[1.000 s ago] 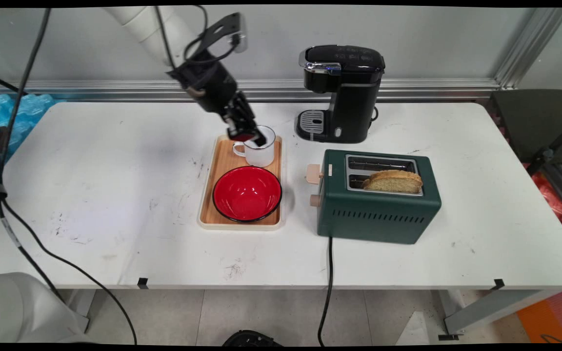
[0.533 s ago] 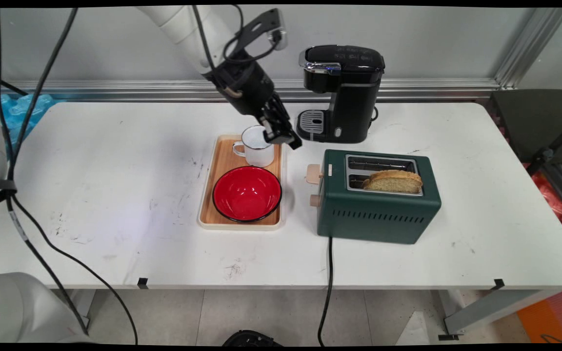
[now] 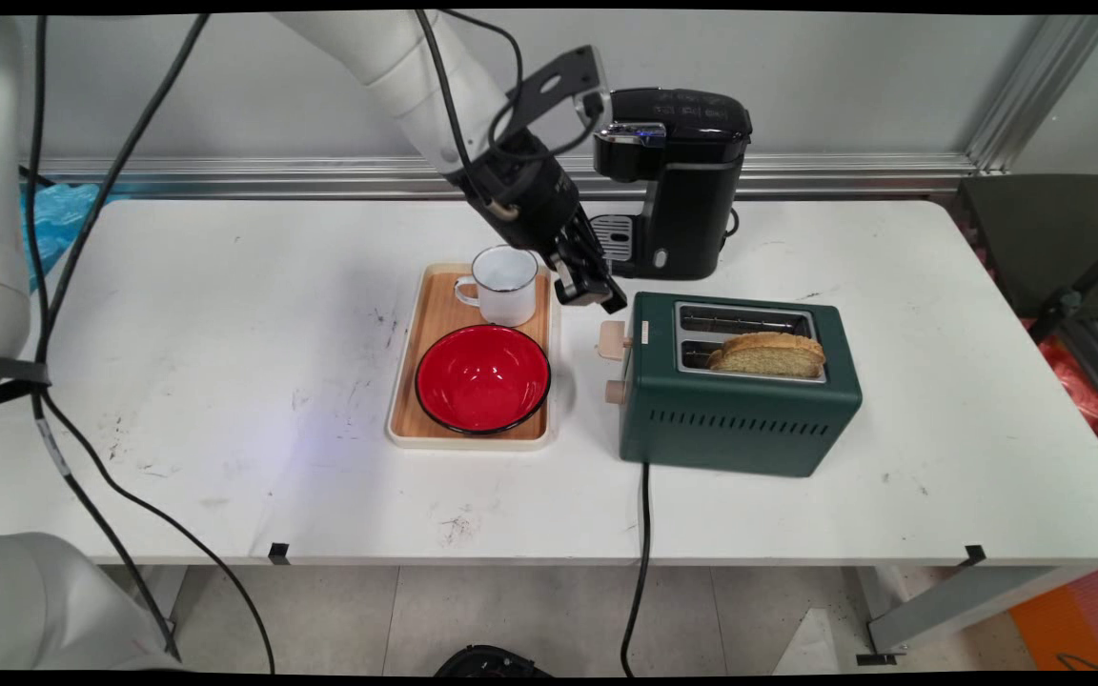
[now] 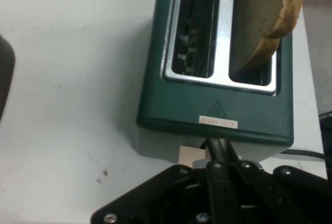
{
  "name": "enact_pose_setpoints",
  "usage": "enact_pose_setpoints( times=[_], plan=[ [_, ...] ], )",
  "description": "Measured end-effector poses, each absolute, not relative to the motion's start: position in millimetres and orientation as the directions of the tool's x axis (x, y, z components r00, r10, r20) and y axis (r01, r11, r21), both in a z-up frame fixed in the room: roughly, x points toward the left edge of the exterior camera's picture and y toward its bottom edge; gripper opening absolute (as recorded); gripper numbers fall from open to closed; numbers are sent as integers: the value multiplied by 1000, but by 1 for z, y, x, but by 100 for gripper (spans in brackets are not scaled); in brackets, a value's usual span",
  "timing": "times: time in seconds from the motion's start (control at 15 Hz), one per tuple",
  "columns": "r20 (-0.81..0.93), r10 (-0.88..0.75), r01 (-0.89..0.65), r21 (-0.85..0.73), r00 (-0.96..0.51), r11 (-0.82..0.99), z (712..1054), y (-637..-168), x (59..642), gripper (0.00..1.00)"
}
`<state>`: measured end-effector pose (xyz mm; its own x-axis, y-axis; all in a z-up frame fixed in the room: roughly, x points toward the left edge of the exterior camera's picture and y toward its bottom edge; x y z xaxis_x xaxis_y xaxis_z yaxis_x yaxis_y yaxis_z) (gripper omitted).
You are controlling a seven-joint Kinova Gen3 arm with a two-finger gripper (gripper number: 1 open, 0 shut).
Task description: Press the toaster switch
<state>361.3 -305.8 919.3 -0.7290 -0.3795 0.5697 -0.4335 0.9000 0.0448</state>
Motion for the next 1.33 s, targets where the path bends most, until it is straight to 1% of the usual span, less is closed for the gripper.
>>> enact_pose_setpoints(
  times=[0.67,1.33],
  plan=[
    [557,-352,-412,19,-752,911,887,-305,349,0],
    [551,-336,-399,6,-764,917,862,-308,346,0]
  ],
)
